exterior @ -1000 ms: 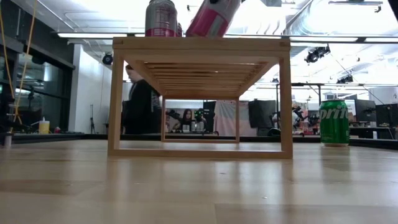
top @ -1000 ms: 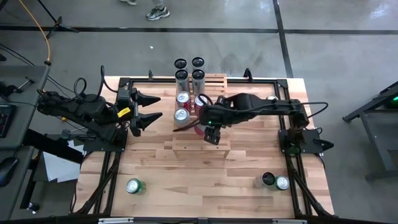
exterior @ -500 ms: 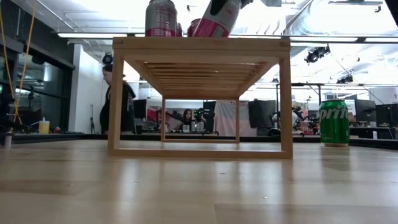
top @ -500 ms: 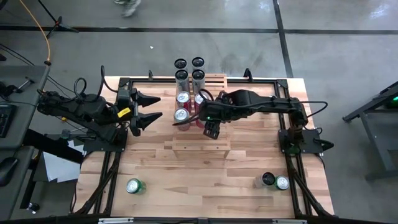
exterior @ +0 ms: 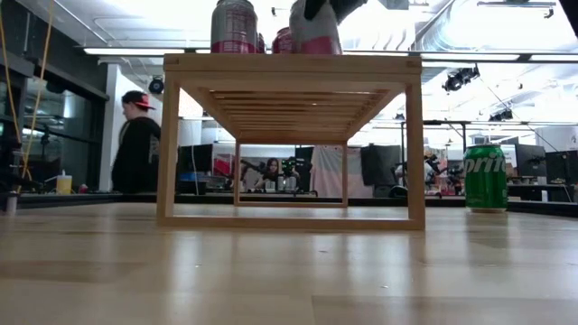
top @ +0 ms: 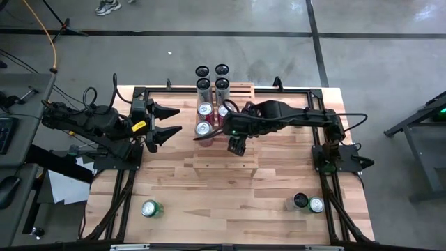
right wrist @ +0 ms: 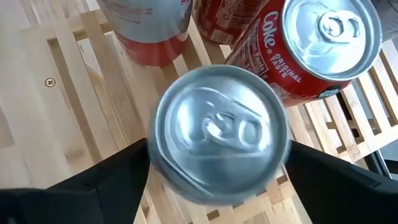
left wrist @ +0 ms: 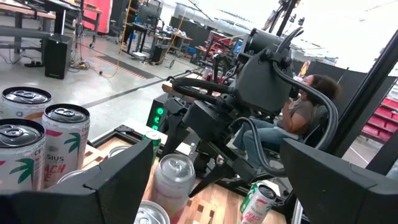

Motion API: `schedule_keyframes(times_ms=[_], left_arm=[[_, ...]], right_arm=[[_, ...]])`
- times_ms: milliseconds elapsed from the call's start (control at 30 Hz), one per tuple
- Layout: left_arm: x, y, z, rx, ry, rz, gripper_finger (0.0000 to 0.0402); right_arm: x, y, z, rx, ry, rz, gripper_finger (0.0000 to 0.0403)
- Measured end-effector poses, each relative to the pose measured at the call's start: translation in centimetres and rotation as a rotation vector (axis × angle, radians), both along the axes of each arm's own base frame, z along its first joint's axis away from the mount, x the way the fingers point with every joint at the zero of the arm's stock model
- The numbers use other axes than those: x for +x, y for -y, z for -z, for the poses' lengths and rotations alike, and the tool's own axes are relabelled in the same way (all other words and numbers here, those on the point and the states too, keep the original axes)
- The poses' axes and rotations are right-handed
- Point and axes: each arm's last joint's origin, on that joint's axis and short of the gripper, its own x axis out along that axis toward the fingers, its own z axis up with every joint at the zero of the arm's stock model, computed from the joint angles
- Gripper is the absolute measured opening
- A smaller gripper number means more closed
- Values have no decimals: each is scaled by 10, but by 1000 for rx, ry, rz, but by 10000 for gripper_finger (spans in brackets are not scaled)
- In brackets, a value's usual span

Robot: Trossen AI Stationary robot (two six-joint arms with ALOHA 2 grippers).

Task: Place canned beverage on shelf
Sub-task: Put the pink white soda can on the shelf aligned with the other pink white soda can

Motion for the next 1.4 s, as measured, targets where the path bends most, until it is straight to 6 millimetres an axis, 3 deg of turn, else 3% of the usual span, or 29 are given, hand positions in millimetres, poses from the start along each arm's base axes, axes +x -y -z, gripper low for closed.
schedule_keyframes(times_ms=[300,1100,1400], left_arm=[[0,0,0,1,-1,11,342],[0,0,0,2,-4,12,342],[0,0,0,2,-4,12,342]], right_arm=[[2,0,-1,5,24,-1,317],[13,9,-14,27,196,-9,316],[25,9,-2,13,166,-29,316]])
